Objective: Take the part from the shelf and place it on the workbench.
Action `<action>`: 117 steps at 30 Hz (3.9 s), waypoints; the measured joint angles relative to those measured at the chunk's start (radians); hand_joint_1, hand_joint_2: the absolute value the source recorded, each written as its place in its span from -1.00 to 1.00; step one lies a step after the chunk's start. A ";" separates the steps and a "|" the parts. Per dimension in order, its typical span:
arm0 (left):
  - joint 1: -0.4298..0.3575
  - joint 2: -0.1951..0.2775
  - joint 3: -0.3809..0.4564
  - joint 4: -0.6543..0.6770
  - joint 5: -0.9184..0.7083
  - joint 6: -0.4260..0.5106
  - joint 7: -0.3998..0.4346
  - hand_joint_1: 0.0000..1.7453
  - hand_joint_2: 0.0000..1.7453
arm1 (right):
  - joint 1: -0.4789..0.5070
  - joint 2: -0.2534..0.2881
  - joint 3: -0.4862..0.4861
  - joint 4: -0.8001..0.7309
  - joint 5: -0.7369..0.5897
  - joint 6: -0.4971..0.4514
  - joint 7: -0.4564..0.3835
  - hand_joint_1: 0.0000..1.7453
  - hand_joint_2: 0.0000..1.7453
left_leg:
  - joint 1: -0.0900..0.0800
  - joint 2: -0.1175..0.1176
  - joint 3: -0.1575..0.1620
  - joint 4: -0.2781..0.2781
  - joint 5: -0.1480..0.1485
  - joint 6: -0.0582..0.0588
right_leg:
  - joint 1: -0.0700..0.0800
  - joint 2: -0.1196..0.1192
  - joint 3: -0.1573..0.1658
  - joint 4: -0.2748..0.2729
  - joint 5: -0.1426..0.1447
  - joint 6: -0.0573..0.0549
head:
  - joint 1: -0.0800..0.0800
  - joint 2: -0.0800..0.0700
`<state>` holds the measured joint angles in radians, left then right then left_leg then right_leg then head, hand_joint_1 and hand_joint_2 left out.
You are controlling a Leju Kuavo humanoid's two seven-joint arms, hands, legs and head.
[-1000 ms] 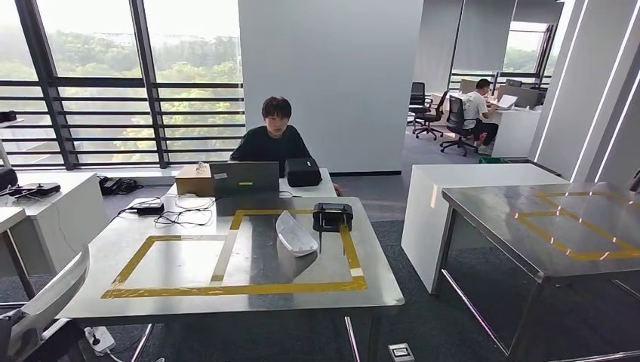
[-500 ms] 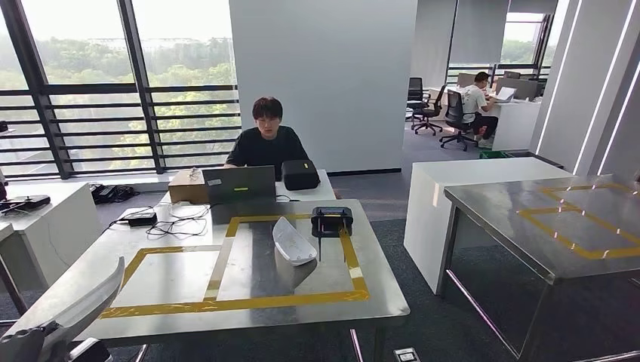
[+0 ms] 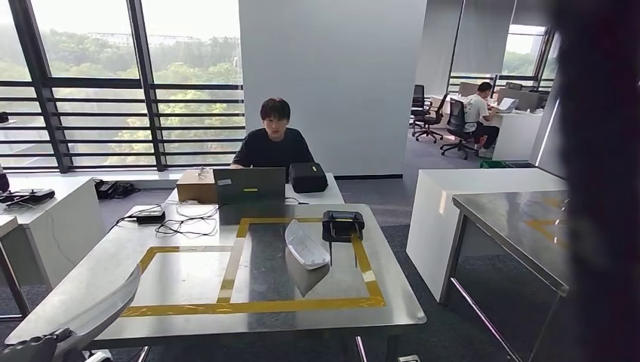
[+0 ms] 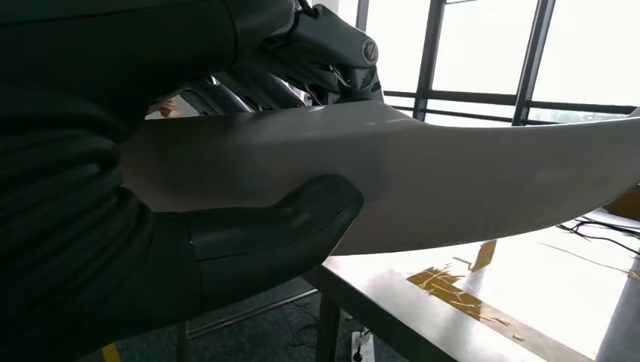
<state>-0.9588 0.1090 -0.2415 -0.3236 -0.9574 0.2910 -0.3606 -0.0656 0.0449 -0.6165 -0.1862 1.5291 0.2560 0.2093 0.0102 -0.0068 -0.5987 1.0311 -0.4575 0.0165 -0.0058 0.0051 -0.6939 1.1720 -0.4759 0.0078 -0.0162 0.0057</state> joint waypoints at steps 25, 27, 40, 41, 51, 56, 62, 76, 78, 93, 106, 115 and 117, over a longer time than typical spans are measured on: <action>0.053 -0.021 -0.010 -0.048 -0.086 0.039 -0.011 1.00 1.00 | -0.021 0.004 0.005 0.000 0.001 0.016 0.001 -1.00 -1.00 | 0.001 0.001 -0.007 0.004 0.000 0.005 | -0.004 0.000 0.013 0.024 -0.070 0.017 | 0.006 0.000; 0.055 -0.025 -0.012 -0.049 -0.090 0.038 -0.010 1.00 1.00 | -0.021 0.005 0.005 0.000 0.002 0.017 0.000 -1.00 -1.00 | 0.000 0.001 -0.005 0.004 -0.003 0.007 | -0.005 0.000 -0.053 0.137 -0.100 0.021 | 0.010 0.000; 0.045 -0.033 -0.016 -0.057 -0.090 0.030 -0.017 1.00 1.00 | -0.027 0.005 0.009 0.000 0.002 0.015 -0.003 -1.00 -1.00 | -0.003 0.001 -0.051 0.142 -0.096 -0.044 | -0.005 -0.001 0.087 -0.157 0.032 -0.035 | 0.011 0.001; 0.046 -0.033 -0.017 -0.056 -0.092 0.030 -0.018 1.00 1.00 | -0.026 0.005 0.009 0.000 0.002 0.015 -0.003 -1.00 -1.00 | -0.003 0.001 -0.089 0.210 -0.119 -0.046 | -0.005 0.000 0.089 -0.156 0.030 -0.038 | 0.011 0.001; 0.053 -0.065 -0.044 -0.060 -0.147 0.030 -0.061 1.00 1.00 | -0.029 0.009 0.010 0.000 0.002 0.015 -0.003 -1.00 -1.00 | -0.009 -0.002 -0.022 0.004 0.015 -0.018 | 0.001 0.003 0.111 -0.145 -0.005 -0.009 | 0.013 0.001; 0.052 -0.095 -0.064 -0.073 -0.154 0.029 -0.066 1.00 1.00 | -0.034 0.009 0.010 -0.001 0.001 0.014 -0.002 -1.00 -1.00 | -0.001 -0.001 -0.011 -0.005 0.010 0.006 | -0.004 0.000 0.010 0.053 -0.094 0.017 | 0.019 0.001; 0.056 -0.109 -0.069 -0.076 -0.157 0.028 -0.066 1.00 1.00 | -0.032 0.009 0.010 -0.001 0.001 0.014 -0.002 -1.00 -1.00 | -0.001 -0.001 0.011 0.001 -0.013 -0.005 | -0.012 -0.003 0.028 -0.066 0.026 0.023 | 0.021 0.001; 0.060 -0.110 -0.076 -0.076 -0.156 0.027 -0.067 1.00 1.00 | -0.031 0.009 0.010 -0.001 0.001 0.014 -0.002 -1.00 -1.00 | -0.002 0.001 -0.143 0.254 -0.074 -0.047 | -0.008 0.002 0.099 -0.149 0.014 -0.031 | 0.011 0.002; 0.057 -0.110 -0.076 -0.077 -0.156 0.027 -0.067 1.00 1.00 | -0.031 0.009 0.010 -0.001 0.001 0.014 -0.002 -1.00 -1.00 | -0.004 0.001 -0.084 0.115 0.005 -0.038 | -0.007 0.004 0.109 -0.144 0.002 -0.025 | 0.010 0.002; 0.034 -0.141 -0.094 -0.082 -0.157 -0.006 -0.078 1.00 1.00 | -0.031 0.009 0.010 -0.001 -0.001 0.008 0.008 -1.00 -1.00 | 0.001 -0.002 0.004 0.001 -0.008 -0.003 | -0.014 -0.002 0.003 -0.013 0.007 0.029 | 0.023 0.003; 0.026 -0.110 -0.091 -0.053 -0.101 -0.011 0.009 1.00 1.00 | -0.010 0.009 0.010 -0.001 -0.001 -0.005 -0.005 -1.00 -1.00 | -0.002 0.001 -0.150 0.285 -0.107 -0.048 | -0.006 0.000 0.100 -0.149 0.012 -0.036 | 0.012 0.003; 0.002 -0.073 -0.063 -0.025 -0.081 -0.018 0.085 1.00 1.00 | -0.003 0.010 0.010 -0.001 -0.002 -0.014 -0.004 -1.00 -1.00 | -0.007 -0.002 -0.023 -0.006 0.021 -0.006 | 0.001 0.001 0.118 -0.130 -0.030 0.000 | 0.015 0.003; -0.001 -0.069 -0.060 -0.023 -0.081 -0.018 0.091 1.00 1.00 | -0.003 0.010 0.010 -0.001 -0.002 -0.015 -0.004 -1.00 -1.00 | -0.002 -0.001 -0.013 -0.012 0.017 0.003 | -0.002 -0.001 0.075 -0.045 -0.069 0.011 | 0.017 0.003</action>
<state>-0.9596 0.0397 -0.3014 -0.3462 -1.0384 0.2731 -0.2697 -0.0684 0.0548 -0.6069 -0.1869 1.5274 0.2407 0.2048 0.0079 -0.0080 -0.6119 1.0191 -0.4403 0.0200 -0.0082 0.0045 -0.6184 1.1274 -0.5447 0.0186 0.0010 0.0088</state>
